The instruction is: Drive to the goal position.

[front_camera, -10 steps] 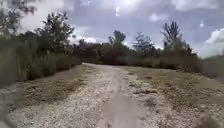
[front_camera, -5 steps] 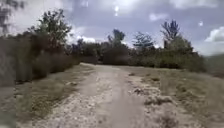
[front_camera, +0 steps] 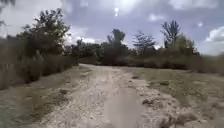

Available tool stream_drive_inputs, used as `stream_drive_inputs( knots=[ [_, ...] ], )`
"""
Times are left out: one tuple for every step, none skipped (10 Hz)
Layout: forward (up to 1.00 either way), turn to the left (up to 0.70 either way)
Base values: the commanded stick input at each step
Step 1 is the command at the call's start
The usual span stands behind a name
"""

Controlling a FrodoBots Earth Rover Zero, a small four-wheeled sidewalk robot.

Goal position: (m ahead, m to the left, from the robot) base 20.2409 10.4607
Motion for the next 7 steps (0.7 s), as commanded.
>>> stream_drive_inputs(
  knots=[
    [0.85, 0.00],
    [0.85, 0.00],
    [0.85, 0.00],
    [0.85, 0.00],
    [0.85, 0.00],
    [0.85, 0.00],
    [0.85, 0.00]
  ],
)
